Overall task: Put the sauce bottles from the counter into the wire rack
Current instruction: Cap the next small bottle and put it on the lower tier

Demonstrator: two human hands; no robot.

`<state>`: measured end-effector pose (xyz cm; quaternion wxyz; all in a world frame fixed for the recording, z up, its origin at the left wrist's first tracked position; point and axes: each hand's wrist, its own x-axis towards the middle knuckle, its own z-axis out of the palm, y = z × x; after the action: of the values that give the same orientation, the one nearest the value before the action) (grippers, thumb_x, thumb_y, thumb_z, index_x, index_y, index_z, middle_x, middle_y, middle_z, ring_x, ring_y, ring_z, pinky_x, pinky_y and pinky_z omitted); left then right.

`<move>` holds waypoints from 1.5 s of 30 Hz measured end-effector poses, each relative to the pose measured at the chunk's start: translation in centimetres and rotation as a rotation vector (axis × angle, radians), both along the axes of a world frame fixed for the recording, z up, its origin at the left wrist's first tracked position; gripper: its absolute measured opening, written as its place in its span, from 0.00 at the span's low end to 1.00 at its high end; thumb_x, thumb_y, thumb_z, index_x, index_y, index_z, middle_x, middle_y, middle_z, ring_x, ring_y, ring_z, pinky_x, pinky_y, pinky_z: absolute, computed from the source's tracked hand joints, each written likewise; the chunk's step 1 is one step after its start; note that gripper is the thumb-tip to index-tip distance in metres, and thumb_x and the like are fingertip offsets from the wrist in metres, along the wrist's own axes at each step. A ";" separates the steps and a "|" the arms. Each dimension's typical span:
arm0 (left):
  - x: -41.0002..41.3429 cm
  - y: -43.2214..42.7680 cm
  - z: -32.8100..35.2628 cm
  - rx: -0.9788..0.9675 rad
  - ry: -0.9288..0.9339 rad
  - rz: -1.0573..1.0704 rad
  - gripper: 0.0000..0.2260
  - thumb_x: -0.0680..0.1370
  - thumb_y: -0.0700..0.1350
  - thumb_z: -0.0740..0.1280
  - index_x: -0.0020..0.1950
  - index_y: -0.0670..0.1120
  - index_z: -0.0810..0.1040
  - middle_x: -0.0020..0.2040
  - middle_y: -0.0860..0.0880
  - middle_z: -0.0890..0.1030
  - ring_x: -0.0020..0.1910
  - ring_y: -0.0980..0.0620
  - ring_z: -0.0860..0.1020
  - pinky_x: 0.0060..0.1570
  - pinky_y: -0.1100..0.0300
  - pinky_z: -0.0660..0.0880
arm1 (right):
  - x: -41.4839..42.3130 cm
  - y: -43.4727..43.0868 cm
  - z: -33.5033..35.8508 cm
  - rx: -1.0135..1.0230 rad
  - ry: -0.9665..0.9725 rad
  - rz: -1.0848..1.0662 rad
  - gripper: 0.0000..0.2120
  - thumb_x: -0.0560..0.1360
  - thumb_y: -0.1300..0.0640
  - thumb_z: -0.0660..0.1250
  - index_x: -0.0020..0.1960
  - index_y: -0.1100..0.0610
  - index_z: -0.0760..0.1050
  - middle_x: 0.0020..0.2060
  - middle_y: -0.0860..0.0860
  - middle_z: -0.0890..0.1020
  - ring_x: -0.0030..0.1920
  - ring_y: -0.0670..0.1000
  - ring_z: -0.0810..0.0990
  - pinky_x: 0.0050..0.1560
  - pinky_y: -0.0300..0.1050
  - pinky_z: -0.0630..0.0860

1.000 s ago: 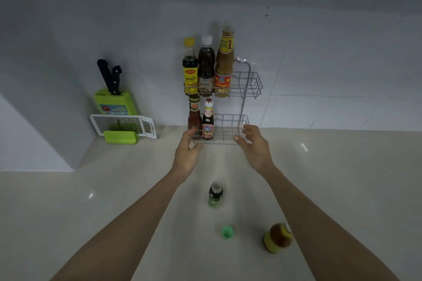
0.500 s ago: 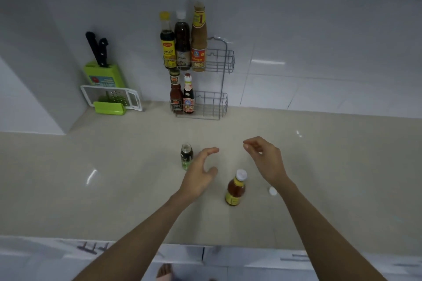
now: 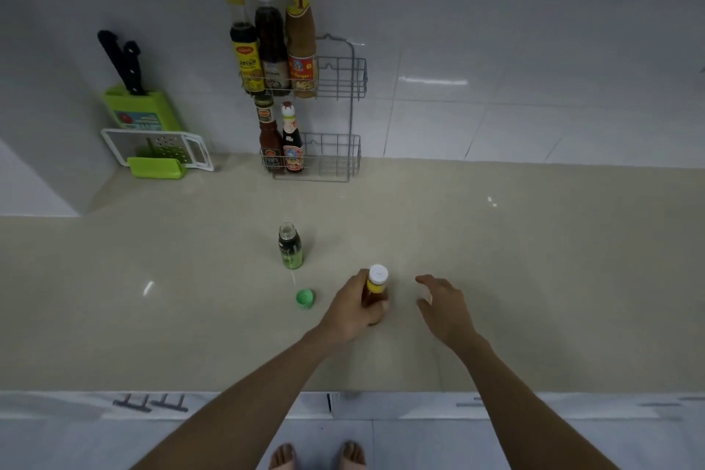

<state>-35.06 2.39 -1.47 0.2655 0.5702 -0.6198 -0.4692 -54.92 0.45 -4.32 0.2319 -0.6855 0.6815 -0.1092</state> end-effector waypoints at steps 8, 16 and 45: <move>-0.5 0.0 -1.2 -0.025 0.040 0.064 0.19 0.73 0.47 0.70 0.61 0.46 0.70 0.55 0.43 0.77 0.54 0.46 0.76 0.56 0.51 0.72 | -2.2 0.3 -6.7 0.103 0.251 0.094 0.27 0.76 0.63 0.57 0.73 0.51 0.62 0.74 0.56 0.63 0.73 0.62 0.61 0.68 0.55 0.65; -0.3 -0.1 -1.4 -0.028 0.035 0.049 0.21 0.70 0.52 0.68 0.60 0.47 0.71 0.54 0.44 0.76 0.53 0.47 0.76 0.56 0.52 0.72 | -1.7 1.2 -5.1 -0.047 0.246 -0.014 0.12 0.74 0.66 0.63 0.57 0.61 0.77 0.53 0.60 0.77 0.53 0.63 0.74 0.51 0.53 0.73; 0.4 -0.4 -0.7 -0.039 0.105 -0.016 0.12 0.73 0.44 0.70 0.54 0.51 0.73 0.52 0.45 0.77 0.51 0.48 0.76 0.50 0.60 0.72 | 4.5 0.4 10.9 -0.263 -0.680 0.114 0.11 0.71 0.62 0.74 0.52 0.54 0.83 0.47 0.46 0.84 0.46 0.44 0.84 0.45 0.35 0.80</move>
<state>-34.62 2.00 -2.18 0.3048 0.5345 -0.6186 -0.4885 -50.39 0.89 6.59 0.3609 -0.6707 0.5063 -0.4044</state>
